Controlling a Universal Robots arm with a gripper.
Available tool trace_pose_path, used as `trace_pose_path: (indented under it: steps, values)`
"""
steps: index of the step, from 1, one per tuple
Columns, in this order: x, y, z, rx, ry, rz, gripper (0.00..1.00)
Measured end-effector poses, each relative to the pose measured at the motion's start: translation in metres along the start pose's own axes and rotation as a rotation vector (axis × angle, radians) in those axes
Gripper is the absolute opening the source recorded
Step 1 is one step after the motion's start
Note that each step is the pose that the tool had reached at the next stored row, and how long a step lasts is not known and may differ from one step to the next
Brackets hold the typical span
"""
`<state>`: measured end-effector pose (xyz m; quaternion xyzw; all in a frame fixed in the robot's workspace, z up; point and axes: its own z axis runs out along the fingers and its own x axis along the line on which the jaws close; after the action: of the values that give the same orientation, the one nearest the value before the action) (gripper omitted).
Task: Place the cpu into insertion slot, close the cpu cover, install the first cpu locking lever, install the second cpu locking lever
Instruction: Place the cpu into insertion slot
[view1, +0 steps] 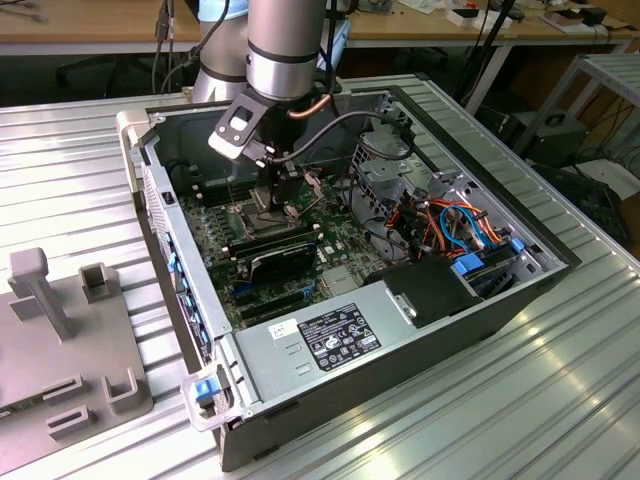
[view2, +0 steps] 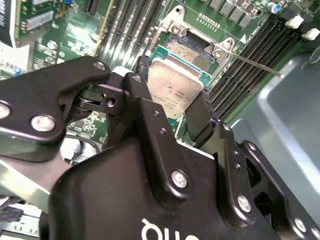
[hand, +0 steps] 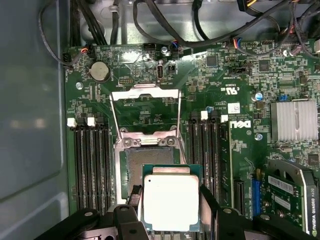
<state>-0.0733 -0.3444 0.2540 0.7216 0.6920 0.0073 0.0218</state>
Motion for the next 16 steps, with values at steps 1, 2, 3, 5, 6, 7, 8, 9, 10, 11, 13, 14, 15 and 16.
trace_pose_path:
  steps: [1,2,3,5,6,7,8,9,10,11,13,14,15,16]
  values:
    - [0.0023,-0.0001,0.0017,-0.0002,0.0004,-0.009,0.55]
    - [0.0047,-0.0004,0.0046,-0.0006,0.0012,-0.027,0.55]
    - [0.0062,-0.0004,0.0073,-0.0008,0.0018,-0.045,0.55]
    - [0.0065,-0.0002,0.0091,-0.0009,0.0020,-0.053,0.55]
    - [0.0064,-0.0002,0.0092,-0.0008,0.0020,-0.053,0.55]
    - [0.0065,-0.0002,0.0093,-0.0010,0.0022,-0.053,0.55]
    - [0.0065,-0.0002,0.0097,-0.0010,0.0022,-0.053,0.55]
    - [0.0065,-0.0002,0.0103,-0.0010,0.0022,-0.053,0.55]
    - [0.0065,-0.0002,0.0103,-0.0010,0.0022,-0.053,0.55]
    - [0.0065,-0.0002,0.0103,-0.0010,0.0022,-0.053,0.55]
    - [0.0065,-0.0002,0.0104,-0.0010,0.0022,-0.053,0.55]
    - [0.0065,-0.0002,0.0104,-0.0010,0.0022,-0.053,0.55]
    - [0.0065,-0.0002,0.0104,-0.0010,0.0022,-0.053,0.55]
    - [0.0065,-0.0002,0.0104,-0.0010,0.0022,-0.053,0.55]
